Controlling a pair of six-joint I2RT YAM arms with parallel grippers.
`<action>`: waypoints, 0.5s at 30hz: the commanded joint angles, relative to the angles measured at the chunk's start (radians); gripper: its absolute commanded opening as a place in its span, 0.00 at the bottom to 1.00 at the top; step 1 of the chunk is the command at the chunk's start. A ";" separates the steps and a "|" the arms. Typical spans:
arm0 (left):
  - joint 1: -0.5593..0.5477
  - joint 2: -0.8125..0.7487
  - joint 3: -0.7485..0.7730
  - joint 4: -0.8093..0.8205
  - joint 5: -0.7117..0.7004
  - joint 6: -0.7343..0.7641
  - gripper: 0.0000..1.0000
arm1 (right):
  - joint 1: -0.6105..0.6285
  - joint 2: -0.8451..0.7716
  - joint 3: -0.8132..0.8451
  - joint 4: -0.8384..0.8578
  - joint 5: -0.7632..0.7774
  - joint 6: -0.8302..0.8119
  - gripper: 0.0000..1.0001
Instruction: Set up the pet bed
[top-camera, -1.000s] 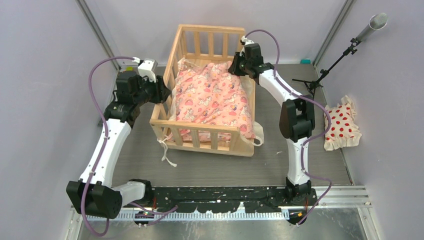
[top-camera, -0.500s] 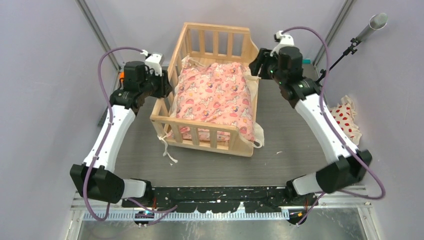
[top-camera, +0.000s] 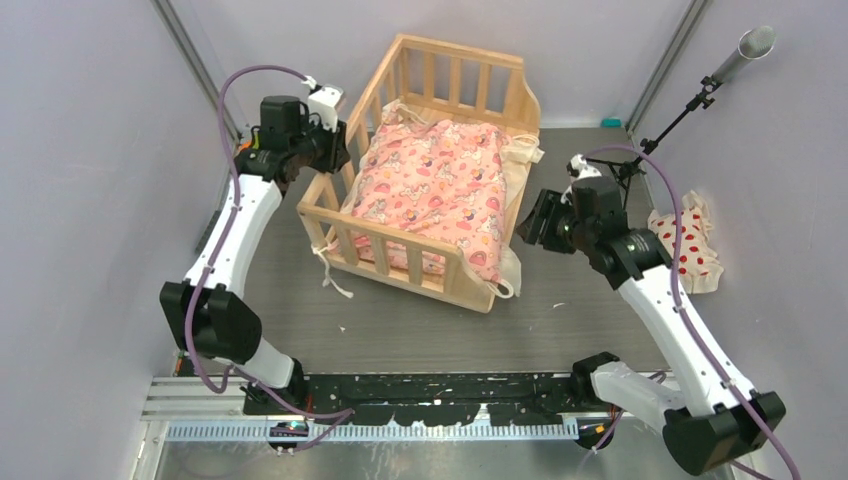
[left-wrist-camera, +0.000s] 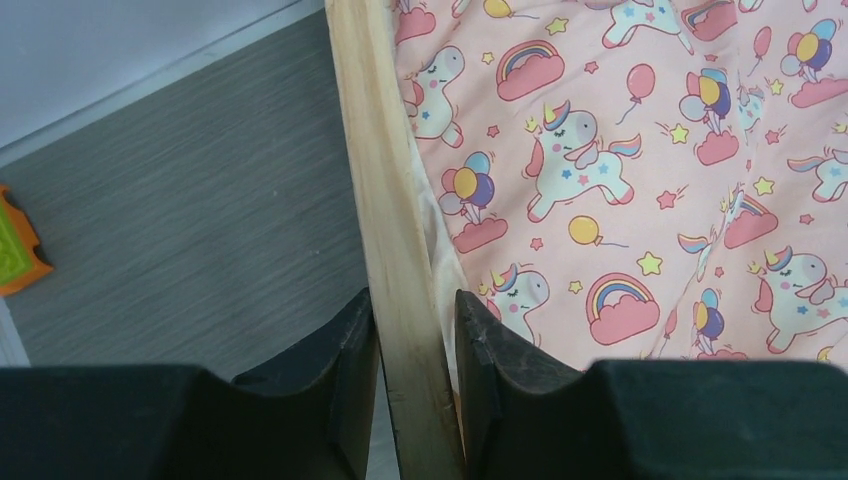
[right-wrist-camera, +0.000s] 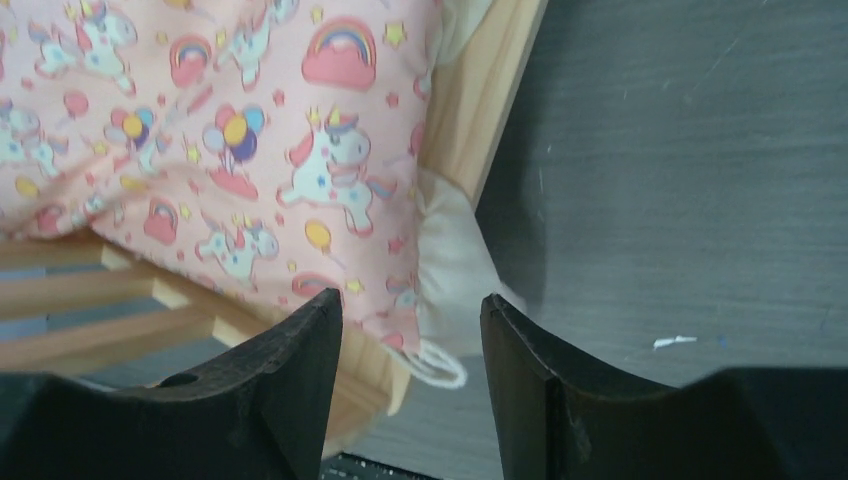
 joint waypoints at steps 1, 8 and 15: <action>0.006 0.059 0.053 0.077 0.147 0.004 0.23 | 0.009 -0.125 -0.079 -0.126 -0.143 0.056 0.57; 0.005 -0.115 0.003 0.226 0.159 -0.224 0.78 | 0.035 -0.263 -0.271 -0.116 -0.236 0.165 0.45; -0.016 -0.342 -0.115 0.241 0.084 -0.371 0.81 | 0.045 -0.279 -0.390 -0.004 -0.267 0.228 0.43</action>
